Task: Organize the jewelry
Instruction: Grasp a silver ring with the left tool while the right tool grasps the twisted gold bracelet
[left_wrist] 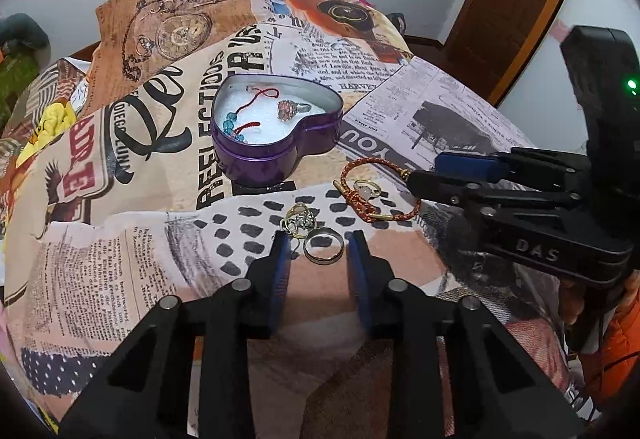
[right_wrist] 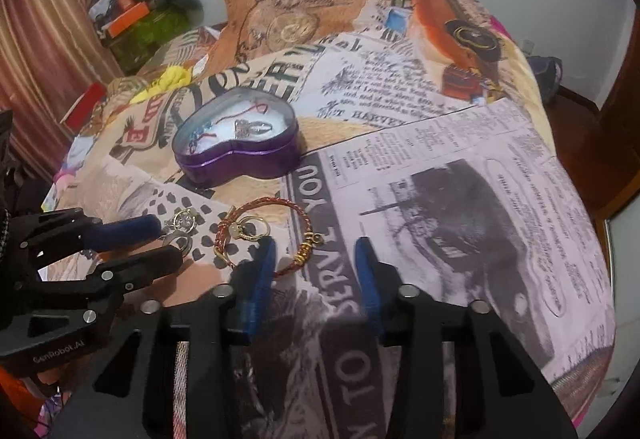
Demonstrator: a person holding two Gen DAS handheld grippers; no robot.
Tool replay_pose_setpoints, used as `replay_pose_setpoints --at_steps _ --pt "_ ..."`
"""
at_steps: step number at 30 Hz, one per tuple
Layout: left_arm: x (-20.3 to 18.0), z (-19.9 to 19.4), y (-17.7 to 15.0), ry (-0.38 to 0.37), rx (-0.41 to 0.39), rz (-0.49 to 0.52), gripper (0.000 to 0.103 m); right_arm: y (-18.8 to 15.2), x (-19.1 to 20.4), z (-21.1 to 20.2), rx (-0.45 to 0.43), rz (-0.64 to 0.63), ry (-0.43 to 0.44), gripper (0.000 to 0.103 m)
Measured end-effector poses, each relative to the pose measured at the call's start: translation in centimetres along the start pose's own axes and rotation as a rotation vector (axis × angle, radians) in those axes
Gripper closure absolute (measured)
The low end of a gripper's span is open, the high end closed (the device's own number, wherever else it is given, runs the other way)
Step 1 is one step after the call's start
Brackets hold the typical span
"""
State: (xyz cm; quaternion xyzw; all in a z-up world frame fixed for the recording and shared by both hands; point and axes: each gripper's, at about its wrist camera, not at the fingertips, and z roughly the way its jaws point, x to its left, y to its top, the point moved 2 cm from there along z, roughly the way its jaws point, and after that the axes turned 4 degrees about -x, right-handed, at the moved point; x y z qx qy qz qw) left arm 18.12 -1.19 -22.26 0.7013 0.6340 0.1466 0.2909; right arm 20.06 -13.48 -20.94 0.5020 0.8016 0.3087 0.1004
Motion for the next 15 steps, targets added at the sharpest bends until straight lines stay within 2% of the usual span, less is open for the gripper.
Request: replay_pose_setpoints --at_steps 3,7,11,15 --pt "0.11 0.19 0.05 -0.001 -0.002 0.0 0.077 -0.08 0.06 0.73 0.017 -0.005 0.007 0.079" --pt "0.12 0.54 0.14 -0.002 -0.001 0.004 0.077 -0.26 0.09 0.85 0.016 -0.014 0.004 0.082" --pt "-0.04 0.62 0.12 0.003 -0.006 0.015 0.081 -0.26 0.12 1.03 0.012 -0.026 -0.013 0.092" --pt "-0.25 0.56 0.15 0.015 -0.014 0.029 0.082 -0.07 0.11 1.03 0.006 -0.025 -0.012 0.094"
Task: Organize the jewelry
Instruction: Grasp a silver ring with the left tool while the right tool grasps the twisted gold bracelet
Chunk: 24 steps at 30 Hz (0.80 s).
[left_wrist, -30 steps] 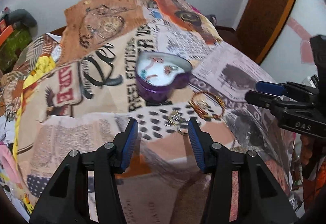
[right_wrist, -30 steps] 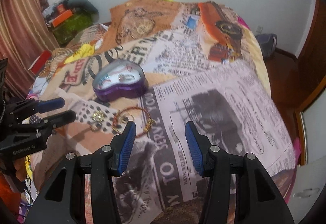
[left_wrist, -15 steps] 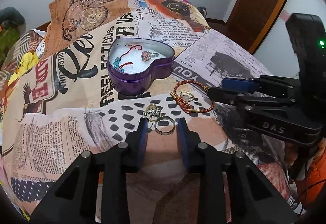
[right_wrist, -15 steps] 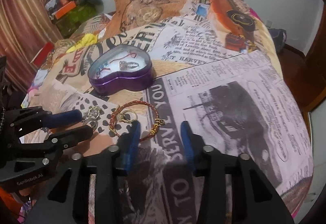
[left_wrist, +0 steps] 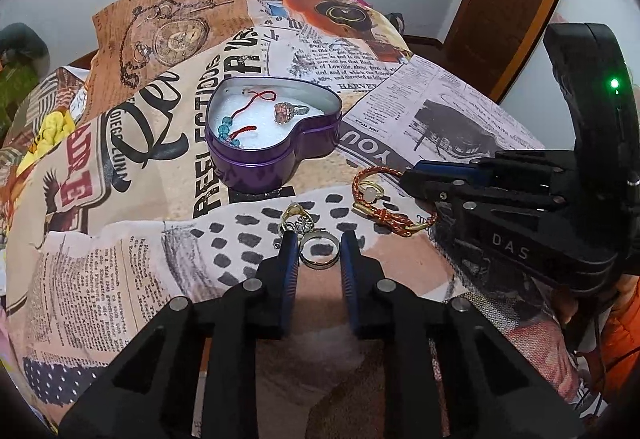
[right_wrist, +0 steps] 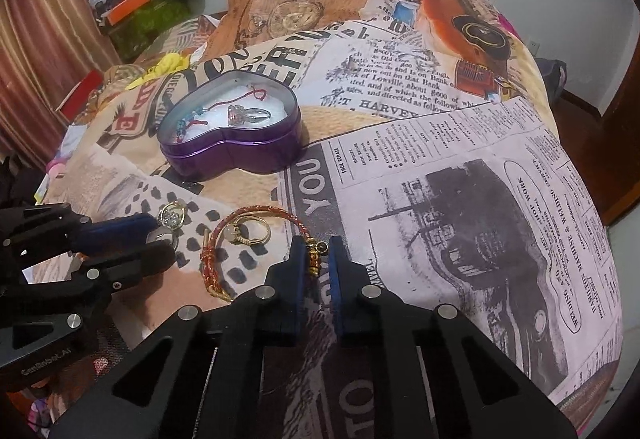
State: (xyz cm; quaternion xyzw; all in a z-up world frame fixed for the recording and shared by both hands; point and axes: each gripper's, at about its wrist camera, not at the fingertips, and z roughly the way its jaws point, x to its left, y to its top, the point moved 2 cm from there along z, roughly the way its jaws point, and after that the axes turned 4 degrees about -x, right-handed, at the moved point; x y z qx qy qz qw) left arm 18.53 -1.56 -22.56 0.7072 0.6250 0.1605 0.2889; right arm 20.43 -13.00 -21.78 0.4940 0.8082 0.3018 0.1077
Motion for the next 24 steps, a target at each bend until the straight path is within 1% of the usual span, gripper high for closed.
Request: replay_pose_setpoints --at_steps 9,16,24 --pt "-0.1 -1.9 0.5 0.019 -0.049 0.005 0.082 0.3 -0.2 -1.3 -0.031 0.023 0.005 0.095" --pt "0.2 -4.0 1.1 0.031 -0.1 -0.002 0.082 1.1 0.0 -3.7 -0.091 0.022 -0.02 0.096" --pt "0.9 -6.2 2.0 0.05 -0.161 -0.016 0.082 2.1 0.6 -5.3 -0.14 0.021 -0.03 0.096"
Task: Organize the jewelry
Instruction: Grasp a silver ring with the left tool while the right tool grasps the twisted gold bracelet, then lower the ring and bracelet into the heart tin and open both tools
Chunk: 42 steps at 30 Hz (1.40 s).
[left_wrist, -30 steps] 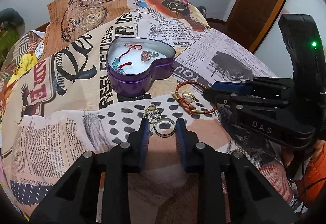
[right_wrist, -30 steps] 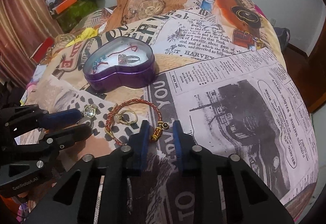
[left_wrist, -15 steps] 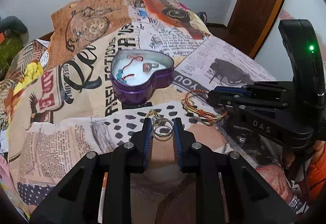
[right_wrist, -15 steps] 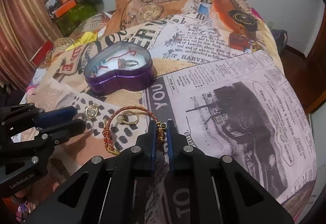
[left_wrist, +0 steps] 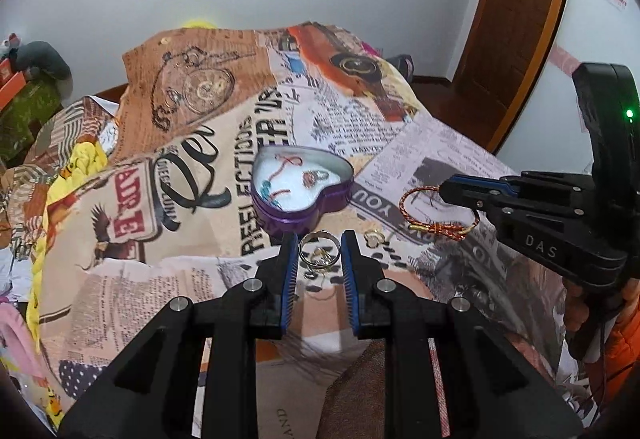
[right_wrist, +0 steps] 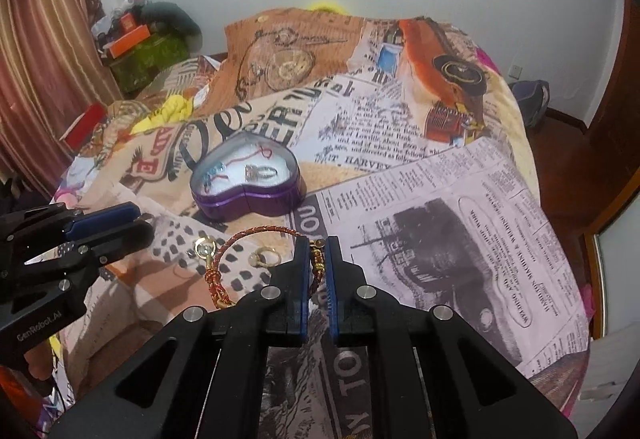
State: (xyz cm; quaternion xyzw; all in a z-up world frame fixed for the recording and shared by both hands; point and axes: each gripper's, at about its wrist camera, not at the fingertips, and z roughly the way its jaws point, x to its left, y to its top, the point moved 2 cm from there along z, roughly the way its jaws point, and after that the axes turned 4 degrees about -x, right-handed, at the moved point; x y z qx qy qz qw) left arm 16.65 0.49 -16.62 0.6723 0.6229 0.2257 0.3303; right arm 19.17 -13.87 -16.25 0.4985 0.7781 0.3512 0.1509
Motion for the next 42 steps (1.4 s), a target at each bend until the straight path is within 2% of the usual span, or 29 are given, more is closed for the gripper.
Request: replay_pose_setpoints --at_steps 9,24,42 --pt "1.3 -1.0 1.6 0.027 -0.058 -0.016 0.082 2.0 1.1 -0.6 -0.059 0.003 0.018 0.096" --pt "4.0 0.3 3.7 0.056 -0.097 -0.05 0.082 5.2 1.9 0.9 -0.115 -0.023 0.036 0.096" --pt "4.6 4.6 4.9 0.034 -0.064 -0.047 0.082 5.4 3.0 7.1 -0.013 -0.102 0.059 0.096"
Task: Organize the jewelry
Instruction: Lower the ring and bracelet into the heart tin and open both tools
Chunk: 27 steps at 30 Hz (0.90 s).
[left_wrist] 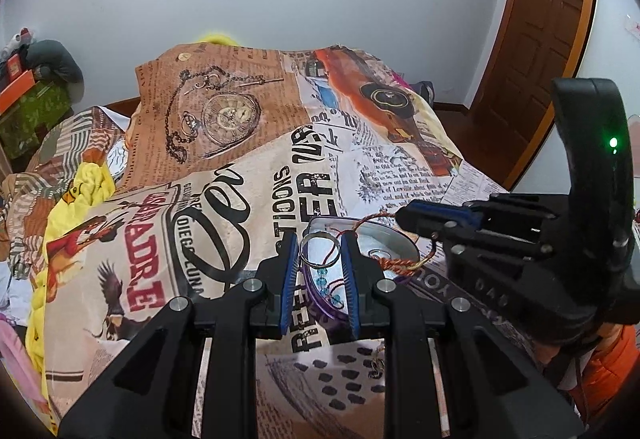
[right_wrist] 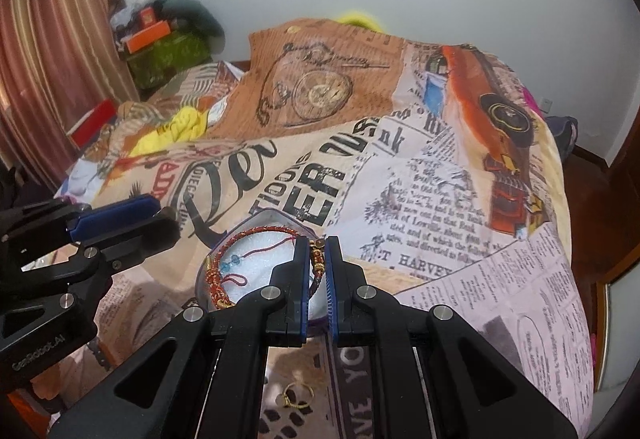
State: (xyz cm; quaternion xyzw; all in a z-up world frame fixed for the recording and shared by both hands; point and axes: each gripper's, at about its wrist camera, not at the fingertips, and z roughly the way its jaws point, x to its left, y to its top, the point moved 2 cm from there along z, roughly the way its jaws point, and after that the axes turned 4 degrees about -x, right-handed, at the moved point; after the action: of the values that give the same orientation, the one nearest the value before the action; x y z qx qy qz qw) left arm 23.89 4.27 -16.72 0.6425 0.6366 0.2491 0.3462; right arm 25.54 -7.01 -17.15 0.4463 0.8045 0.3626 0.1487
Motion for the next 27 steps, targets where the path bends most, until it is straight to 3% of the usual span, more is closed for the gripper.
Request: replay_pose_setpoints --at_steps 12,27 --pt "-0.2 3.1 -0.4 -0.034 0.058 0.023 0.082 0.1 0.0 1.9 0.029 -0.02 -0.004 0.096" --pt "-0.2 4.9 -1.0 -0.055 0.114 0.035 0.082 -0.7 0.5 2.9 0.1 -0.064 0.05 0.096"
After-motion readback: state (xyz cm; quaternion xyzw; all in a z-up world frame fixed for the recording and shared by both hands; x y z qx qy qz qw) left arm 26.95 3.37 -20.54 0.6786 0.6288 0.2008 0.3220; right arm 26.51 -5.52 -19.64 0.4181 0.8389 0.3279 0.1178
